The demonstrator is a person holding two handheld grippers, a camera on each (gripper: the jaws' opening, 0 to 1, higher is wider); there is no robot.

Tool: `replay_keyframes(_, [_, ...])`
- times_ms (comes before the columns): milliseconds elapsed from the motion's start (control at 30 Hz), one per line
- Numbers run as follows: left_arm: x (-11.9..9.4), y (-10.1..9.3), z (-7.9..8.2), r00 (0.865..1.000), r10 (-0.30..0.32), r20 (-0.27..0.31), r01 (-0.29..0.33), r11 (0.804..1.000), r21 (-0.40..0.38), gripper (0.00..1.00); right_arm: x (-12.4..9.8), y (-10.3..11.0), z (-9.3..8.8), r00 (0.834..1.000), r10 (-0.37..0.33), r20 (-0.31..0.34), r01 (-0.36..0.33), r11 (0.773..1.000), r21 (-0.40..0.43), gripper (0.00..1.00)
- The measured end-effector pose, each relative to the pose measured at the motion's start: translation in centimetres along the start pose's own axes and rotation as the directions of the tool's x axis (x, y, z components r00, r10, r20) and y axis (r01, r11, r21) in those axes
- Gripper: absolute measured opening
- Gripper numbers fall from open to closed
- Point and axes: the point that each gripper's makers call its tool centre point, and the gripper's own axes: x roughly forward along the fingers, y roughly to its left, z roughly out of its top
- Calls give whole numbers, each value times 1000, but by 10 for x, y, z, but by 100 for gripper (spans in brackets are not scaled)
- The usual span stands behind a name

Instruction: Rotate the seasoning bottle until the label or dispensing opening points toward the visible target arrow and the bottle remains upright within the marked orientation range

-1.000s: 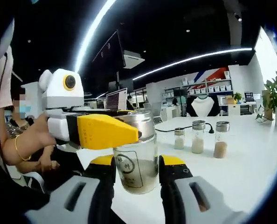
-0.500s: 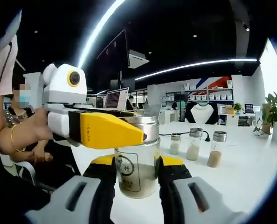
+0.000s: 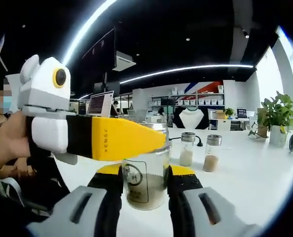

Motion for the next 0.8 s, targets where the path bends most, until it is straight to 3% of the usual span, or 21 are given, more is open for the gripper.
replay_keyframes(133, [3,4,2,995,98,10,-98,995,32,34,1,-1,3,1000,-20,15,20,1000,19,32])
replay_keyframes(367, [6,2,4,979,205,23,-206,974,91,43,4,0,8,999,-30,34,29,999,32,32])
replay_keyframes(500, [4,10,5,963,268,31,-270,955,123,37,5,-1,7,999,-33,30,32,999,27,32])
replay_keyframes(567, [4,11,2,964,266,25,-267,960,83,37,6,0,4,999,-29,19,28,999,30,32])
replay_keyframes(800, [2,7,0,978,206,34,-208,972,105,34,5,0,1,1000,-6,6,6,1000,23,32])
